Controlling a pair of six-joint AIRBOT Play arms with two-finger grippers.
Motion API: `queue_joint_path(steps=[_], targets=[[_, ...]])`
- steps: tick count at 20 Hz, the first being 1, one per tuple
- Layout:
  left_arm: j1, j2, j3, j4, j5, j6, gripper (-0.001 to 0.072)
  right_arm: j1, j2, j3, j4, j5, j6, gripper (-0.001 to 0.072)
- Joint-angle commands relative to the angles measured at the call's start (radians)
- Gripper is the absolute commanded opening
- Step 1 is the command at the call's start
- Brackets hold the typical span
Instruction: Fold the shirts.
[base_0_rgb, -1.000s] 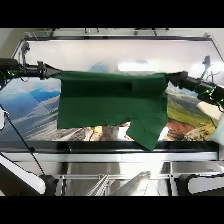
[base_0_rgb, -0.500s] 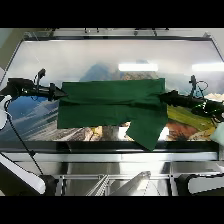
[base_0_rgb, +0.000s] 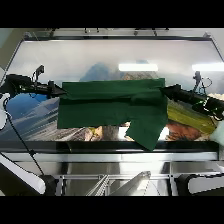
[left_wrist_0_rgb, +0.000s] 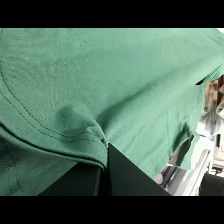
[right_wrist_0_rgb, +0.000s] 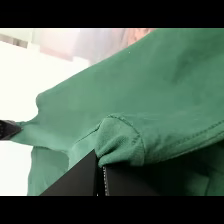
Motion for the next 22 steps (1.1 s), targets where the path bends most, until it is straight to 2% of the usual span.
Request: queue_joint_path(steps=[1,4,8,11,18,22], targets=[[0.003,0.000,0.022,-0.008,-0.003,-0.004,0.0015,-0.004,-0.003,0.021,0.058,-0.021,-0.006,0.0021],[0.003,0.000,0.158,-0.076,-0.038,-0.004,0.0016,0.003,-0.004,0.111,0.134,-0.066,-0.018,0.0022],[0.002,-0.003,0.349,-0.061,-0.166,-0.029,0.0017,0.039,-0.035,0.291,0.146,-0.167,-0.013,0.0021],[0.002,-0.003,0.381,-0.024,-0.223,-0.040,0.0018,0.057,-0.071,0.381,0.146,-0.245,-0.014,0.0022],[-0.024,-0.124,0.381,-0.021,-0.159,-0.053,0.0016,0.078,-0.203,0.422,0.080,-0.177,0.014,0.0022],[-0.027,-0.174,0.379,-0.020,-0.102,-0.065,0.0016,0.076,-0.218,0.422,-0.071,-0.140,0.083,0.0022]])
